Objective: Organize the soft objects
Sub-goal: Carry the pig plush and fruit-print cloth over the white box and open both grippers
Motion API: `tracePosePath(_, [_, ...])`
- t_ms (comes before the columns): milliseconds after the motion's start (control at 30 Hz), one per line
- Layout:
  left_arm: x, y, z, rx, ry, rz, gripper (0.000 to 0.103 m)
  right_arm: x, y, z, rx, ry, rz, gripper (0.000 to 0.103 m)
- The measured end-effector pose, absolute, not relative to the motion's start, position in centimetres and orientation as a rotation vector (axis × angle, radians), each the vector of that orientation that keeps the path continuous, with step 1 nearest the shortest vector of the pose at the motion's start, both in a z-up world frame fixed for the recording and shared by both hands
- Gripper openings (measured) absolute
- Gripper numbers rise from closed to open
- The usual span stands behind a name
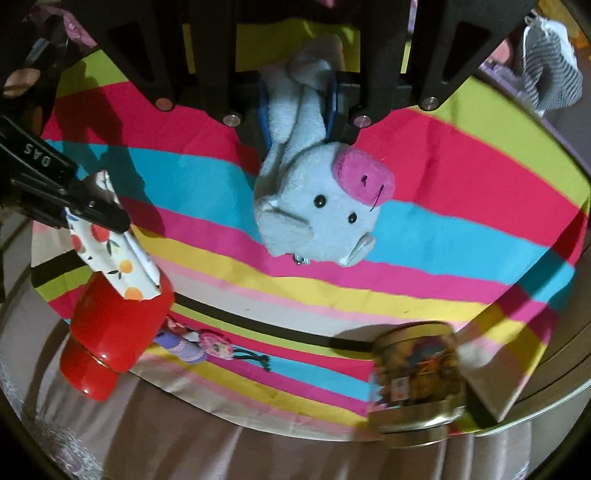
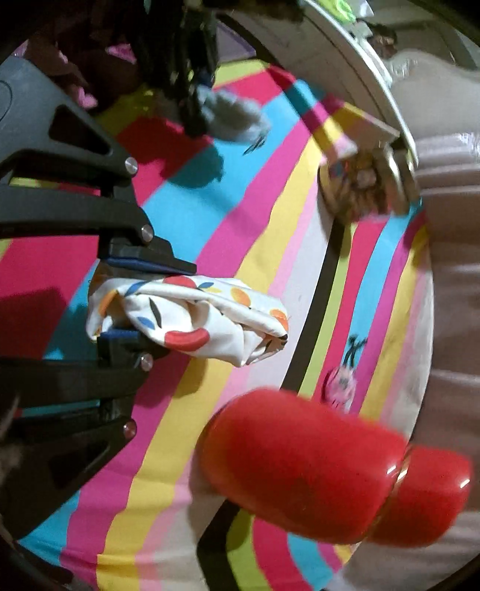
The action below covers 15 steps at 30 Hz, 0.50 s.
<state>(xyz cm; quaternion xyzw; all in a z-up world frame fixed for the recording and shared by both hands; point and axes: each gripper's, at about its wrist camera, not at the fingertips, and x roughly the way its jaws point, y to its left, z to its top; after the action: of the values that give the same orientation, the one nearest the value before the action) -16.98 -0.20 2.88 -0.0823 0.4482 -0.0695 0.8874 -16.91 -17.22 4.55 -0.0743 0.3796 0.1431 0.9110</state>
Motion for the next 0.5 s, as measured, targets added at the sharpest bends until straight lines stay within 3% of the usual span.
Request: tracePosePath(500, [-20.1,2.3,3.7,-0.195,0.905,-0.12,0.027,-19.7,-12.4,4.1,-0.2,0.812,0.419,0.028])
